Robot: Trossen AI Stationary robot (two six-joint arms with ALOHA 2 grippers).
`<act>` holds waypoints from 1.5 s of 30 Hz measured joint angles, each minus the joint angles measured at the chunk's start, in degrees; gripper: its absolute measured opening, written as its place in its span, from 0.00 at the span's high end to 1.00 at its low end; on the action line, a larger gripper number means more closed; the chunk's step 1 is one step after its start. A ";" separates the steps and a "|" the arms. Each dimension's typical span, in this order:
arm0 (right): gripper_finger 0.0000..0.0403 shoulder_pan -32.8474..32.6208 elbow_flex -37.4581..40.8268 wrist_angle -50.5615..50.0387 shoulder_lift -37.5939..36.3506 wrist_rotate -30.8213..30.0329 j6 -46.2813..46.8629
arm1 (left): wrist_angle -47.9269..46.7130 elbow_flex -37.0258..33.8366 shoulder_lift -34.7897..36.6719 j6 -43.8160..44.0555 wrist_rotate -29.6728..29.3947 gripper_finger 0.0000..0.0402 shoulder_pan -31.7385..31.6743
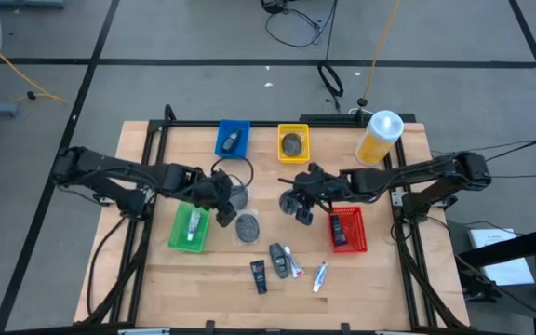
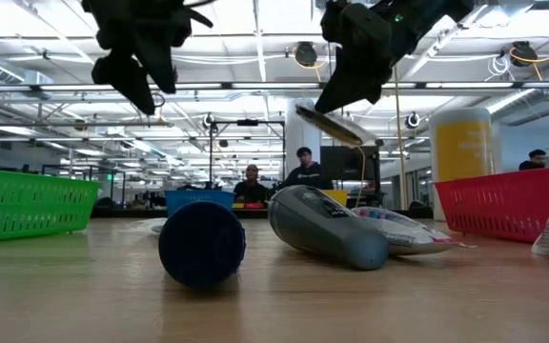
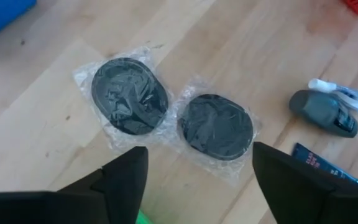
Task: Pick & Place Travel size toiletries
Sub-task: Put the black hairbrush into the yellow bin
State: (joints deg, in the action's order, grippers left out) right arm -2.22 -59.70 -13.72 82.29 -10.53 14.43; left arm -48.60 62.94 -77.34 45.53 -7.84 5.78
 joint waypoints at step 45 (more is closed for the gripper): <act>1.00 0.74 0.02 12.31 -3.73 -12.45 -6.04 | 46.45 0.04 -9.39 6.34 14.26 0.39 -13.47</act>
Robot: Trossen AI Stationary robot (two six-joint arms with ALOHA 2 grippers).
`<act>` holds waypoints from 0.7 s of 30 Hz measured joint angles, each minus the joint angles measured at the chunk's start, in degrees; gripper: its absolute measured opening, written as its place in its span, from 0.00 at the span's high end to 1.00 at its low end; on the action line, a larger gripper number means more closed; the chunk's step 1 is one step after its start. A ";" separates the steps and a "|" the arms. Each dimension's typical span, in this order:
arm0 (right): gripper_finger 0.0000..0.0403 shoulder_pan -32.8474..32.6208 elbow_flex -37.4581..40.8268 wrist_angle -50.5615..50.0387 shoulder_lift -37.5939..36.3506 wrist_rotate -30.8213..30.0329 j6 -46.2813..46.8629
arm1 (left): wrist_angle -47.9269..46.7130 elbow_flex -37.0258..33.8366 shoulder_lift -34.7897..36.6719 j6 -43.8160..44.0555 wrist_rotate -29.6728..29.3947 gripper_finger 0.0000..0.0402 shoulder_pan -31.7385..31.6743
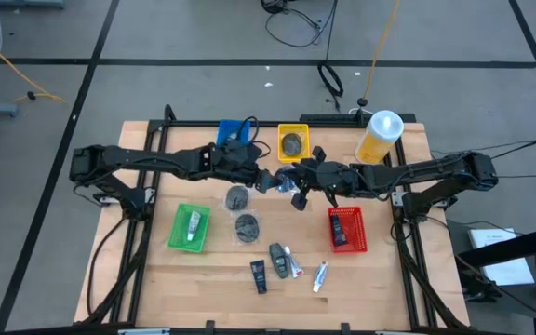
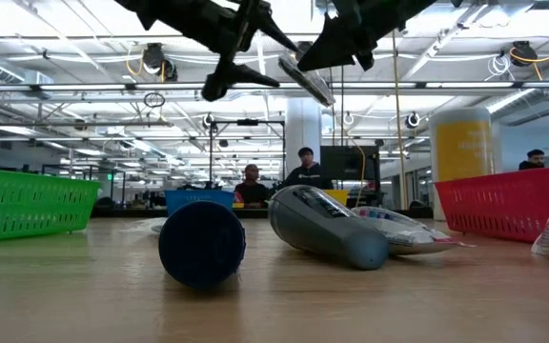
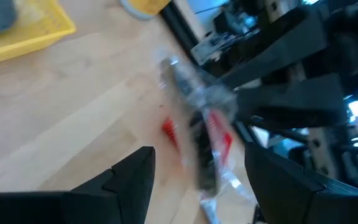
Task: Pick & Place Travel size toiletries
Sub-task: Put the black hairbrush into the yellow bin
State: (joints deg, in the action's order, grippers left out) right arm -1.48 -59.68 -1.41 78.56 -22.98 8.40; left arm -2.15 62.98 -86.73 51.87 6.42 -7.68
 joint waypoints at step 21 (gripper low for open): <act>1.00 -0.02 0.00 1.01 0.02 -0.77 0.99 | 4.34 0.00 -1.91 -1.63 -3.00 0.61 -0.13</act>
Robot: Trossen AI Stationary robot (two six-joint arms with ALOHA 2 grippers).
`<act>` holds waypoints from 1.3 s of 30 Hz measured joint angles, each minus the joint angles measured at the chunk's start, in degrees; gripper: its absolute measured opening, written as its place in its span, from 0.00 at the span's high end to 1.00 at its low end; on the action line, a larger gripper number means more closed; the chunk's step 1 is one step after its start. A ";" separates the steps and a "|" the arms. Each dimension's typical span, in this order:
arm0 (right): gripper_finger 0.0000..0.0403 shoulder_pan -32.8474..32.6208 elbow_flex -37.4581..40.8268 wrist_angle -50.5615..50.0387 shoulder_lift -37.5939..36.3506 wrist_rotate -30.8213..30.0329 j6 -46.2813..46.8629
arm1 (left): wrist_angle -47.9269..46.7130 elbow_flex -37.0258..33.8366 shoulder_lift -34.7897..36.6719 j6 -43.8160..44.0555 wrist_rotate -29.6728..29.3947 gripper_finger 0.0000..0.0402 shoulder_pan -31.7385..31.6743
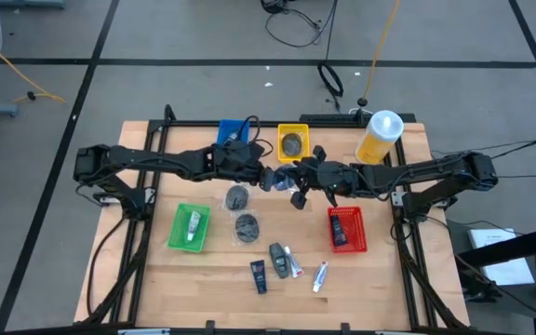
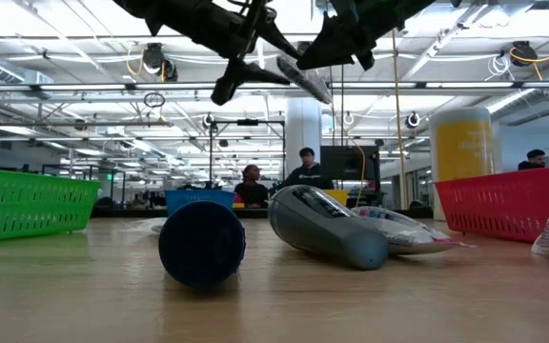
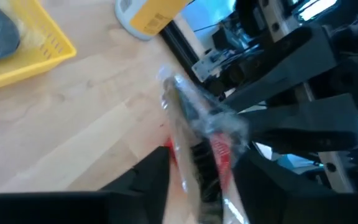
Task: Pick & Place Travel size toiletries
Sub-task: Put the black hairbrush into the yellow bin
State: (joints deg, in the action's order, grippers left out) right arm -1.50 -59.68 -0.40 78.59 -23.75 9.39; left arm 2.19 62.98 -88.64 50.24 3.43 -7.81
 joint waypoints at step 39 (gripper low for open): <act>0.51 1.87 0.02 -4.73 -8.74 1.29 4.87 | -1.06 0.00 0.00 -7.82 9.27 0.97 -6.35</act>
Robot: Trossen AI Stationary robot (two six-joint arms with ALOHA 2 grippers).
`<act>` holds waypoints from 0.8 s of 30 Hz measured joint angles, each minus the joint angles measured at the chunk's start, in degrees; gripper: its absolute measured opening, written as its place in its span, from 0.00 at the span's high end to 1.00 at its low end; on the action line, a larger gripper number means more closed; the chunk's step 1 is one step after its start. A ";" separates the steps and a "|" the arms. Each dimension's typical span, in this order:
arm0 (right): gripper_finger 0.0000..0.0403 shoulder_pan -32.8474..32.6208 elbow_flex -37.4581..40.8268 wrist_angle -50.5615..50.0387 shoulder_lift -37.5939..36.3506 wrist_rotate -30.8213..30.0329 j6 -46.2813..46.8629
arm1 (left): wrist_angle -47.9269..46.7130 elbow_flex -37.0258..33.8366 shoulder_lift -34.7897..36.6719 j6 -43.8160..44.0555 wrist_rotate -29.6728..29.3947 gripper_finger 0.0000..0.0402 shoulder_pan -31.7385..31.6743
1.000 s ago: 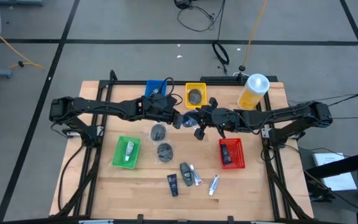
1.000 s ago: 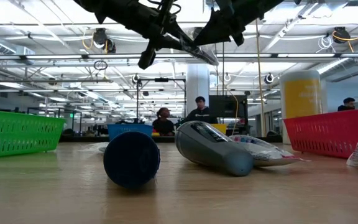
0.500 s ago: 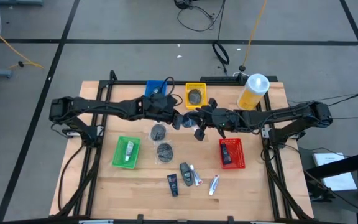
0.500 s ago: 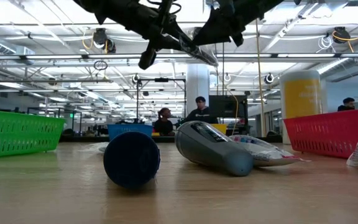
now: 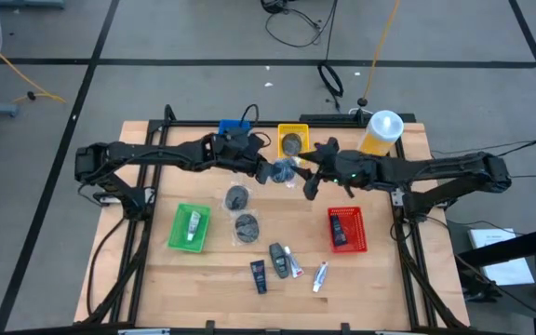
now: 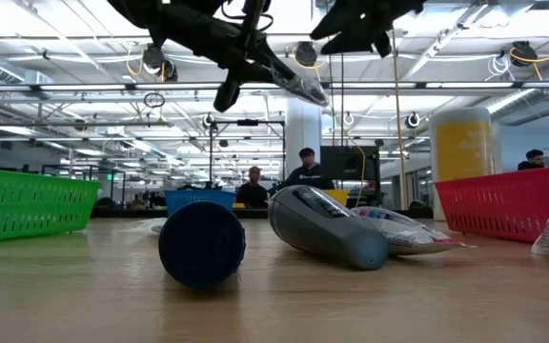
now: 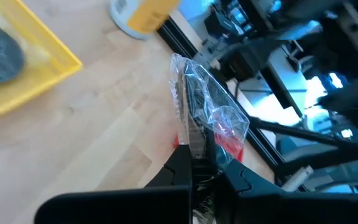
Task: Pick & Place Travel size toiletries
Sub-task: Put the black hairbrush into the yellow bin
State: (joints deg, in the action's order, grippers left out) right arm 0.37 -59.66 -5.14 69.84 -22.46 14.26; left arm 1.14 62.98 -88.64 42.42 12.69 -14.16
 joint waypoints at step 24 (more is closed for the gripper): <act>0.55 -2.37 6.24 0.60 -4.22 0.09 6.75 | 9.44 0.00 -4.91 -2.58 -1.73 0.97 -14.88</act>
State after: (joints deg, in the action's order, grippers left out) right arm -2.00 -53.42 -4.54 65.63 -22.37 21.01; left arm 10.57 62.98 -93.55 39.84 10.96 -29.04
